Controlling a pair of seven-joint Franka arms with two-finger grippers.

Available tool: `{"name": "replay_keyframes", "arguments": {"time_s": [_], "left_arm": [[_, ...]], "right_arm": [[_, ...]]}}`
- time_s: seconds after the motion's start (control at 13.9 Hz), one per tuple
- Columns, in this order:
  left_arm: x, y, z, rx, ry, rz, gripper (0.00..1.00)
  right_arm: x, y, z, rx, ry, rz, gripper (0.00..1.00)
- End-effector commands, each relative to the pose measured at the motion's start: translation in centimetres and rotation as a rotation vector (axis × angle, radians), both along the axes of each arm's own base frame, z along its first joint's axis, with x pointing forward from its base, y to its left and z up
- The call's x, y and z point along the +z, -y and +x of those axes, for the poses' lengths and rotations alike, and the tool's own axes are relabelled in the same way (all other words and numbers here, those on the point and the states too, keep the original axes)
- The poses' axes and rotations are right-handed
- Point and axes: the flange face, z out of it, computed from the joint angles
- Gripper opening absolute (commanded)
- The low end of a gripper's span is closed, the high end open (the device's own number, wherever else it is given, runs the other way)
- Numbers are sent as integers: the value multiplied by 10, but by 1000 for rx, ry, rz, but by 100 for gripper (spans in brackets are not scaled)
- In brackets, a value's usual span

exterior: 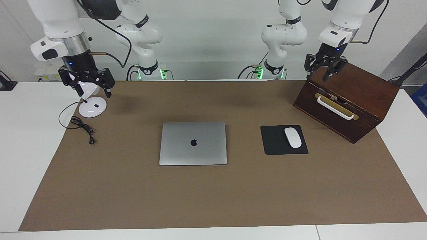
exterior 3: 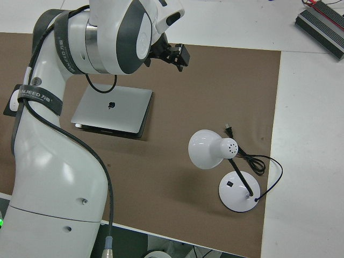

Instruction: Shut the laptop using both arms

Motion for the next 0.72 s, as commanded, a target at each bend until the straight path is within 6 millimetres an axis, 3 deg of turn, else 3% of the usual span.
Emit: {"name": "replay_keyframes", "arguments": {"time_s": [0.0,0.36,0.65], "left_arm": [[11,-19,12,47,39,18,100],[27,-56,22,116,56,47,100],[37,-56,42,113,31,71,100]], "right_arm": [[3,2,-1,0,-19,6,100],[4,1,1,81,-9,-5,100],[4,-4,0,92,-8,-5,100]]}}
